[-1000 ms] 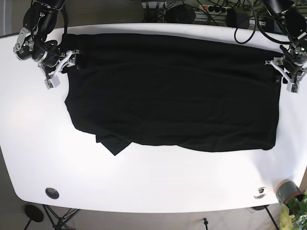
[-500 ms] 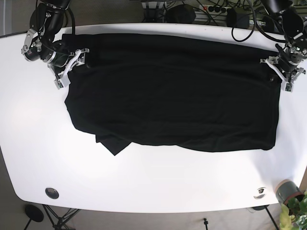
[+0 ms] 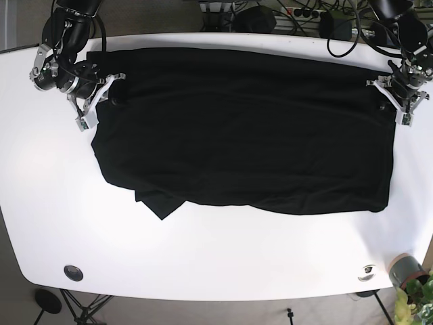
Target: Fold the T-shirt properly
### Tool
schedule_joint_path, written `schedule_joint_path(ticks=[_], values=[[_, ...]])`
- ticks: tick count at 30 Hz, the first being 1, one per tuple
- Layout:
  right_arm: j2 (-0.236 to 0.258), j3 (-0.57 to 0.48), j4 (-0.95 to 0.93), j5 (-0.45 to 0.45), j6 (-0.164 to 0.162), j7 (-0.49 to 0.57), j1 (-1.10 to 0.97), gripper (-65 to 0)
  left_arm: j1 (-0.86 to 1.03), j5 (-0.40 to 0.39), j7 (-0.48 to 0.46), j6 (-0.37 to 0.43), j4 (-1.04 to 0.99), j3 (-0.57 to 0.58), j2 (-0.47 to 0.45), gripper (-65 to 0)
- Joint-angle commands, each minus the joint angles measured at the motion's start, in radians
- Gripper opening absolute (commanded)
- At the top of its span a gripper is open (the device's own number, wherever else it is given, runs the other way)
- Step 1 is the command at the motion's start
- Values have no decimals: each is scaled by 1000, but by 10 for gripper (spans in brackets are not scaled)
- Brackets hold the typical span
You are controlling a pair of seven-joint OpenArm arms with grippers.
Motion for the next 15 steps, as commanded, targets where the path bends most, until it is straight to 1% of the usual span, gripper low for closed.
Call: schedule_joint_path(ticks=[1, 9, 15], values=[[16, 7, 21, 24, 1, 15, 9, -623, -9, -6, -18, 2, -16, -6, -21, -426], [18, 7, 103, 24, 1, 15, 17, -621, -6, -6, -19, 2, -45, -6, -23, -426], [18, 7, 58, 18, 1, 13, 72, -620, -7, -6, -19, 2, -47, -6, -23, -426]])
